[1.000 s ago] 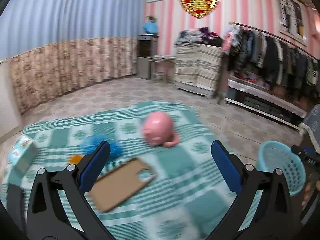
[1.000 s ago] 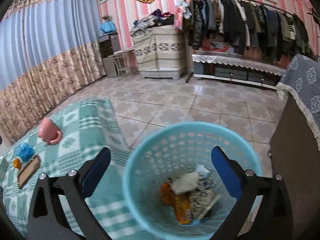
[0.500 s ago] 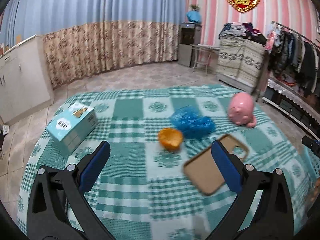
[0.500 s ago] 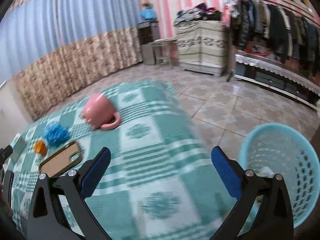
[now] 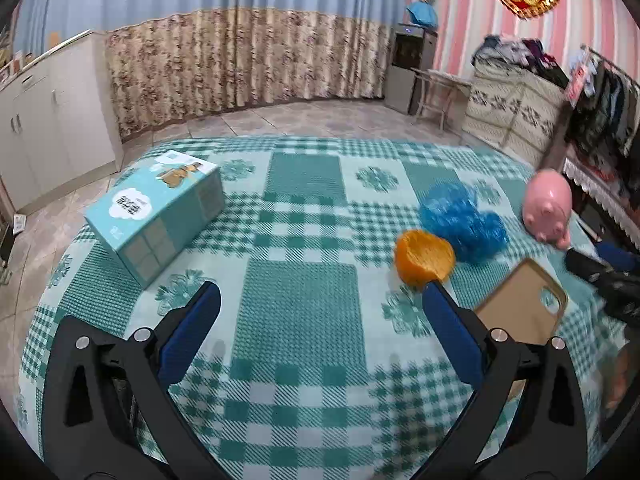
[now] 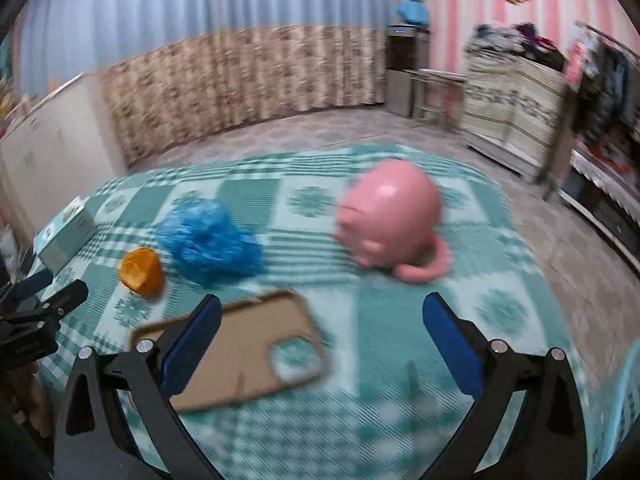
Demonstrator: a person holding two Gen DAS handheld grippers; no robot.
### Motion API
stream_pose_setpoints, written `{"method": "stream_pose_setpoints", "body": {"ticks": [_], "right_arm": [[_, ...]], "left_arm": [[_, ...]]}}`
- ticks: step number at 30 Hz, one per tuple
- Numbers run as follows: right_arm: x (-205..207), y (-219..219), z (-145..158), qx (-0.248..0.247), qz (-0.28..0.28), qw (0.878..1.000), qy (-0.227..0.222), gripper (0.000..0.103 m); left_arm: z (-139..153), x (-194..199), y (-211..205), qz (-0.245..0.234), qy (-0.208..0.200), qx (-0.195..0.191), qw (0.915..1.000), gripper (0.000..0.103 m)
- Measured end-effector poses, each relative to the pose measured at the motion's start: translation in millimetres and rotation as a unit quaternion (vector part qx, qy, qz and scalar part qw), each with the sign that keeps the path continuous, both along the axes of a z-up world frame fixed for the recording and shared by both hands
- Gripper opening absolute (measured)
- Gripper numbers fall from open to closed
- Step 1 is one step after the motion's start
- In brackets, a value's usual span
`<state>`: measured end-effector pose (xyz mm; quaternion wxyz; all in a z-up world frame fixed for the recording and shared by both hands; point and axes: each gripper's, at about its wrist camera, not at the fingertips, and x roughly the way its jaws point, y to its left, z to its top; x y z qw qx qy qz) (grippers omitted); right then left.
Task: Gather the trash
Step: 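Move both tools back over the items on the bedspread, then grasp the blue plastic bag with the right tool while the left tool grasps the orange peel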
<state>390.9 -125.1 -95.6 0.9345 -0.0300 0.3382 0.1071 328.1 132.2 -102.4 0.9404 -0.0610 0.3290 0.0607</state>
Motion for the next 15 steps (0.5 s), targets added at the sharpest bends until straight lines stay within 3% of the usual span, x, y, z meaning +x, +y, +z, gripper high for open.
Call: {"method": "stream_pose_setpoints", "body": {"ticks": [4,7,10,15], "right_arm": [[23,32,-6,-0.005,0.031,0.999,0.014,0.097],[35,49,-11,-0.01,0.053,0.998,0.023,0.089],[46,61,-15,-0.005,0.07,0.997,0.042,0.076],[55,71,-22,0.004,0.101,0.993,0.065,0.042]], "left_arm": [[6,7,9,0.015,-0.018,0.012,0.9997,0.098],[8,15,16,0.024,-0.021,0.002,0.9995,0.098],[9,17,19,0.029,-0.025,-0.003,0.9993,0.098],[5,14,14,0.024,-0.021,-0.007,0.9995,0.098]]}}
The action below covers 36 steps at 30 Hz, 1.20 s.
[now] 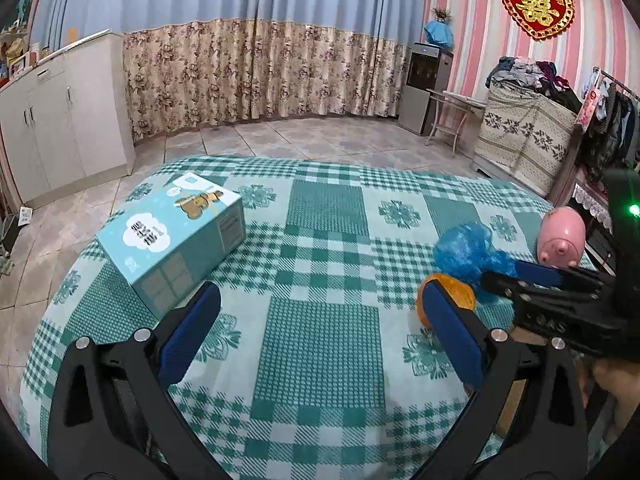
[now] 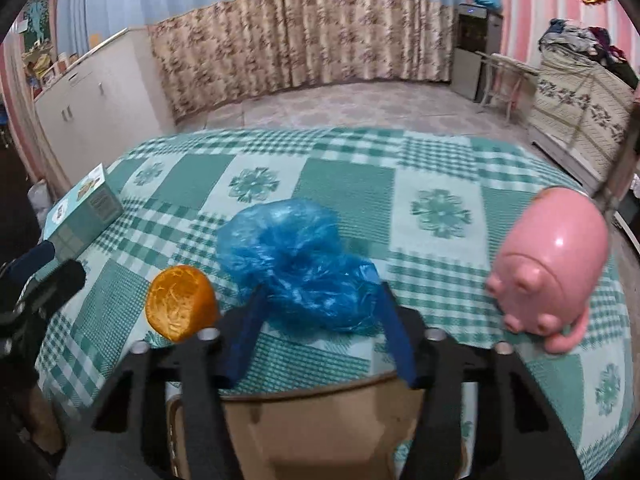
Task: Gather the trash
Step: 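Grasp the blue plastic bag with the right tool while the left tool grasps the orange peel, then carry the blue bag with the right tool while the left tool carries the orange peel to the basket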
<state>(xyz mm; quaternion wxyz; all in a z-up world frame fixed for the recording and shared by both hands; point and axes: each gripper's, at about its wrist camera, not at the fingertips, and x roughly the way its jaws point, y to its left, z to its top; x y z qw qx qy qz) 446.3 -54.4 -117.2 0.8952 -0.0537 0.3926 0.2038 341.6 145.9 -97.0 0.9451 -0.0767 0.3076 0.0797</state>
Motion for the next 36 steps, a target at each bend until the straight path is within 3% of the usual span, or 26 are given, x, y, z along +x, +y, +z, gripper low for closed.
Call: {"method": "stream_pose_setpoints", "body": {"ticks": [6,11,15,19,25,30,36], "right_arm": [[-12,-5,1,0.005,0.012,1.0,-0.014,0.011],[-42,-54,30,0.04,-0.025,0.998,-0.045,0.01],[-68,-88,38,0.025,-0.043,0.997,-0.057,0.01],[-90,-121,38,0.02,-0.069,0.996,-0.056,0.01],[-118,-167,23,0.038,-0.129,0.99,-0.035,0.01],[-130,-195,28,0.062,-0.168,0.983,-0.037,0.01],[-157,-239,43,0.071,-0.211,0.974,-0.052,0.01]], "left_arm": [[-2,1,-14,-0.022,0.012,-0.008,0.9996,0.098],[-3,5,-36,-0.045,0.022,0.0,0.9988,0.098],[-6,19,-60,-0.059,0.037,0.027,0.9972,0.098],[-15,39,-75,-0.073,0.064,0.004,0.9952,0.097],[-31,62,-72,-0.07,0.109,-0.028,0.9912,0.067],[-31,62,-83,-0.08,0.105,-0.004,0.9912,0.045],[-28,64,-89,-0.079,0.109,0.01,0.9909,0.037]]}}
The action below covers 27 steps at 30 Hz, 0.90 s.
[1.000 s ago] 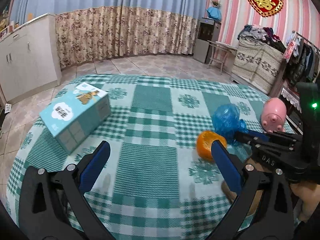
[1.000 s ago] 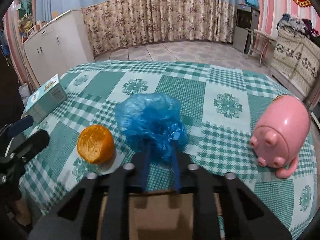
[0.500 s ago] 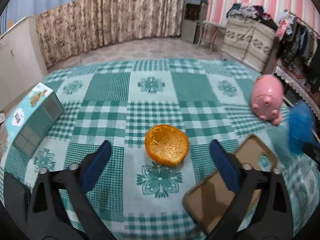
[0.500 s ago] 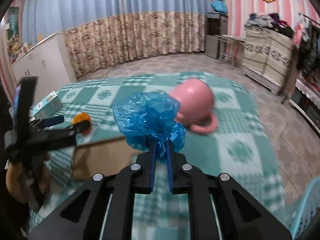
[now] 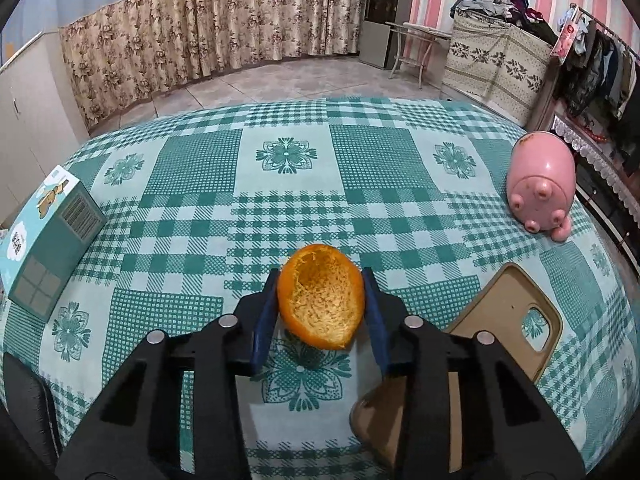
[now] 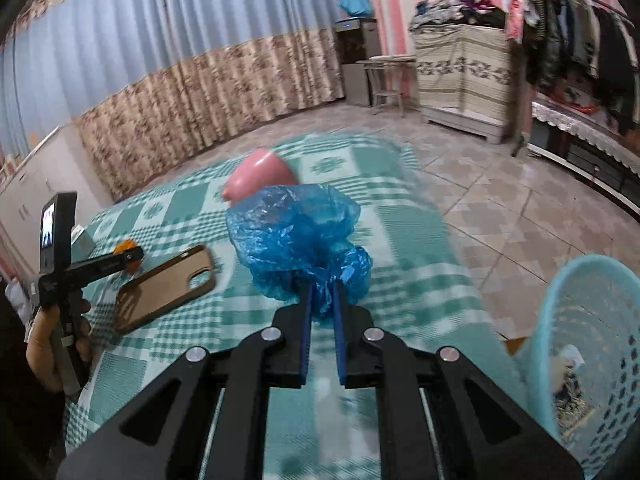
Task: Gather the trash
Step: 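Carry the blue bag with the right tool while the left tool carries the orange peel to the basket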
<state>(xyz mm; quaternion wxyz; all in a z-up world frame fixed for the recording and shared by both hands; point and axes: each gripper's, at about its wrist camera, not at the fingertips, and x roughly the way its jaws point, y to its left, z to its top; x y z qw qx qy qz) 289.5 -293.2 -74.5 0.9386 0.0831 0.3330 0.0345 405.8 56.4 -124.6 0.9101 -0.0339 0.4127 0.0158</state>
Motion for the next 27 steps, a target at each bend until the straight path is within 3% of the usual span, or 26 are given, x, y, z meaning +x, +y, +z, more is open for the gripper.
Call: {"method": "stream_pose_setpoints", "body": {"ticks": [3,7,12,17,23,27], "right_arm": [[-15,-26,8,0.002,-0.027,1.0,-0.009,0.01],[-40,-67,19,-0.023,-0.073,0.997,-0.02,0.01],[-64,-111,25,-0.036,-0.125,0.991,-0.021,0.01],[-86,-144,31,-0.049,-0.164,0.985,-0.029,0.01],[-113,-181,26,-0.049,-0.202,0.978,-0.03,0.01],[-127,-207,19,-0.038,-0.228,0.973,-0.027,0.01]], "left_arm": [[4,-5,-4,-0.002,0.001,0.0,1.0,0.036],[28,-22,-28,-0.021,-0.028,0.014,0.9993,0.036],[62,-45,-84,-0.075,-0.069,0.017,0.9947,0.036],[86,-72,-167,-0.149,-0.104,0.011,0.9833,0.036],[88,-93,-256,-0.224,-0.099,-0.022,0.9694,0.036],[87,-109,-310,-0.274,-0.104,-0.039,0.9552,0.036]]}}
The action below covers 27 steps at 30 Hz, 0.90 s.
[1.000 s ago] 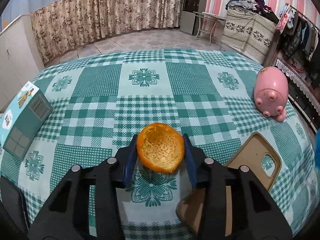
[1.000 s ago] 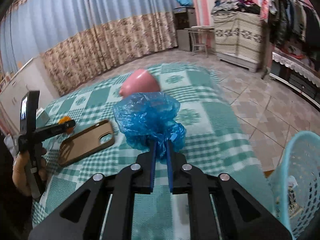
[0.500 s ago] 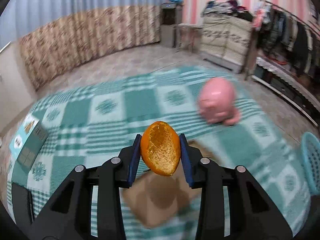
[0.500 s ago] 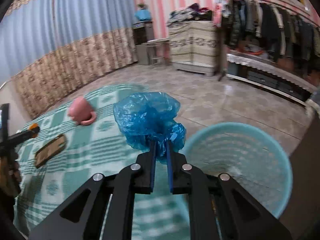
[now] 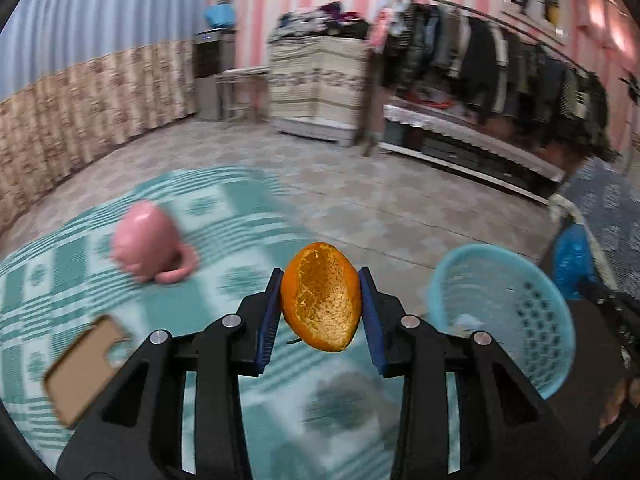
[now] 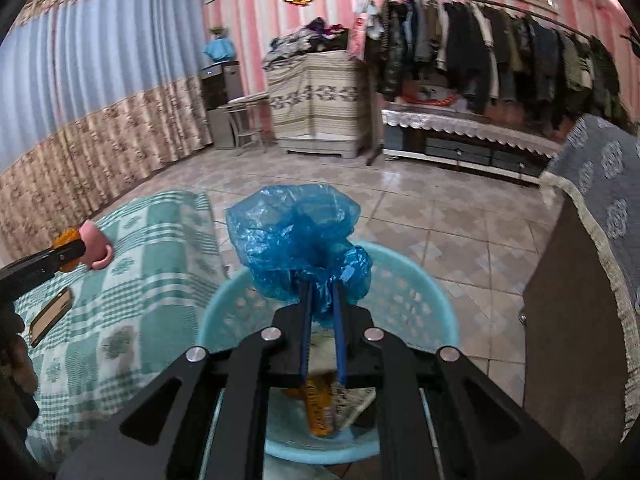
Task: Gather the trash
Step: 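Carry the blue bag with the right tool while the left tool carries the orange peel to the basket, then open the left tool to drop the orange peel into the basket while the right tool releases the blue bag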
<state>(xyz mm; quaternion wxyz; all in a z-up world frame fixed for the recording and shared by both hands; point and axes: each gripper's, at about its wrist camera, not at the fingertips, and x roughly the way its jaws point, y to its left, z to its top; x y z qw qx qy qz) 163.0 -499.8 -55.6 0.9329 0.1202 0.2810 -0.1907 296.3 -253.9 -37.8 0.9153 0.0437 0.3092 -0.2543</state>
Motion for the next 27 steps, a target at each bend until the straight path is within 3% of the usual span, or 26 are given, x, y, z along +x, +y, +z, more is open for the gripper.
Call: {"method": "stream_pose_setpoints", "body": {"ticks": [8,17,19,24,27], "right_arm": [[-10,-26,-17,0.019,-0.023,1.0,0.001,0.01],[-10,-42,-33,0.041,-0.03,0.999,0.004,0.01],[-9,-43,-37,0.045,-0.03,0.999,0.005,0.01],[-3,-45,-38,0.046,-0.026,0.999,0.008,0.01],[3,-43,-41,0.043,-0.023,0.999,0.01,0.01]], "left_arm": [[-19,-23,-83,-0.074,-0.019,0.035,0.9965,0.036],[-28,-30,-131,-0.125,-0.018,0.044,0.9911,0.039],[-29,-32,-140,-0.135,-0.026,0.051,0.9891,0.042],[-22,-27,-145,-0.127,-0.038,0.049,0.99,0.07],[-21,-19,-139,-0.11,-0.04,0.044,0.9922,0.076]]}}
